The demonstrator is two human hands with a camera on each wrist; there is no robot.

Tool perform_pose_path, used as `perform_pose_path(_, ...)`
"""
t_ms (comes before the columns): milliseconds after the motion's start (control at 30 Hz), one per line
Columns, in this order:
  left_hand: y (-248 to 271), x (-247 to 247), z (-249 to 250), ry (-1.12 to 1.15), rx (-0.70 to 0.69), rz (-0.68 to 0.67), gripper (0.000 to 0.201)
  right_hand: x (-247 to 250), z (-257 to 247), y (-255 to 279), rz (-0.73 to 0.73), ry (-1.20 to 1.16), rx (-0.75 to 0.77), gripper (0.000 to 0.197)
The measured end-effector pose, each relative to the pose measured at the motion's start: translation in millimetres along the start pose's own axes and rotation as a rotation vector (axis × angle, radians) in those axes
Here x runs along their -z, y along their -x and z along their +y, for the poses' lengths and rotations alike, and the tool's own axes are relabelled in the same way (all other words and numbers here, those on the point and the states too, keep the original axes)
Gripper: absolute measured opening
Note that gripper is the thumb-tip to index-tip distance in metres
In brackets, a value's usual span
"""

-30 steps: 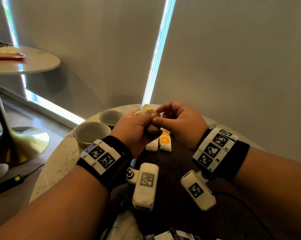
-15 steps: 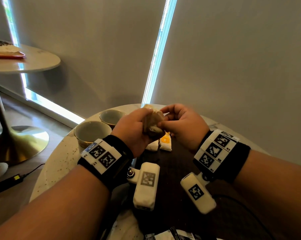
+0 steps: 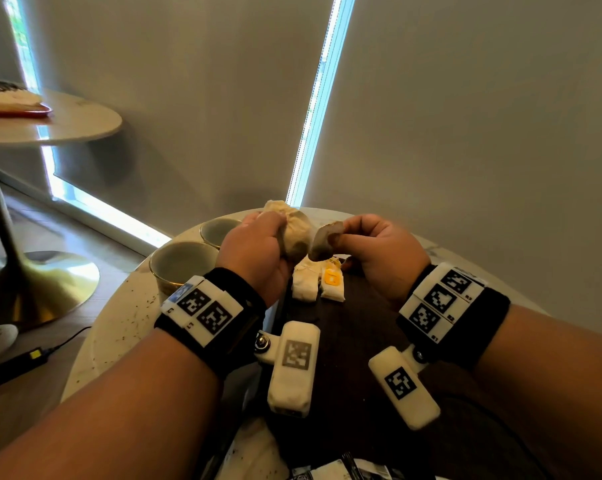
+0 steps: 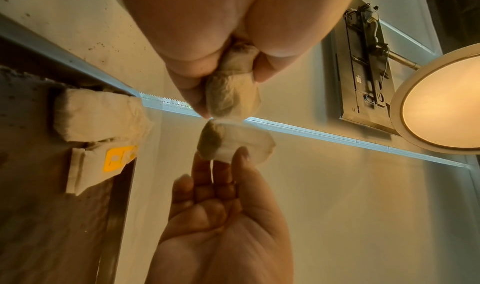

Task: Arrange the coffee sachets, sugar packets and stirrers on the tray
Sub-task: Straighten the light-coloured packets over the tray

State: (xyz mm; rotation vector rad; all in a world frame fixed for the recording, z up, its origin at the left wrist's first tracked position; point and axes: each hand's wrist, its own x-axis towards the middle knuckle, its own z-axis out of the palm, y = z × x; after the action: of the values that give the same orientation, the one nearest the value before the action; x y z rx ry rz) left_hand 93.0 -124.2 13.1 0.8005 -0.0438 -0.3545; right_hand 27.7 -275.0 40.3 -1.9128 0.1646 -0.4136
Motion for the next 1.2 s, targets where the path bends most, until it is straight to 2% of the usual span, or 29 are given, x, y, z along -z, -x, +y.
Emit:
perform_pose_path(100,-3,0,1,0.020,-0.039,0.015,0.010,5,2,-5,0.043,0.019,-0.047,0.006)
perform_pose_path(200,-4,0,1,0.020,-0.048,0.026,0.013,6,7,-11,0.049,0.144,-0.135,0.012)
perform_pose_path(367,-5,1,-1,0.014,-0.066,0.030,0.018,-4,16,-13,-0.139,0.259,-0.333,0.010)
perform_pose_path(500,-5,2,-2,-0.014,-0.075,0.018,0.016,-14,15,-16,-0.285,0.331,-0.407,0.010)
perform_pose_path(567,-5,3,-2,-0.022,-0.080,0.013,0.016,-19,16,-18,-0.311,0.368,-0.424,0.013)
perform_pose_path(767,-2,-1,-1,0.029,-0.058,0.001,0.021,-30,23,-22,-0.257,0.351,-0.484,0.016)
perform_pose_path(833,0,-3,0,0.034,-0.065,0.000,0.024,-28,20,-23,-0.250,0.302,-0.521,0.010)
perform_pose_path(967,2,-4,0,0.043,-0.053,0.003,0.022,-15,23,-25,-0.176,0.476,-0.441,0.011)
perform_pose_path(1033,2,-3,0,0.051,-0.044,-0.001,0.021,-6,24,-27,-0.107,0.491,-0.433,0.010)
perform_pose_path(1067,3,-3,1,0.061,-0.044,-0.008,0.022,-1,25,-27,-0.066,0.464,-0.444,0.013)
perform_pose_path(1167,4,-4,1,0.073,-0.050,-0.016,0.023,11,36,-30,0.064,0.262,-0.514,0.047)
perform_pose_path(1200,5,-5,0,0.068,-0.048,-0.016,0.022,11,37,-29,0.096,0.183,-0.550,0.050)
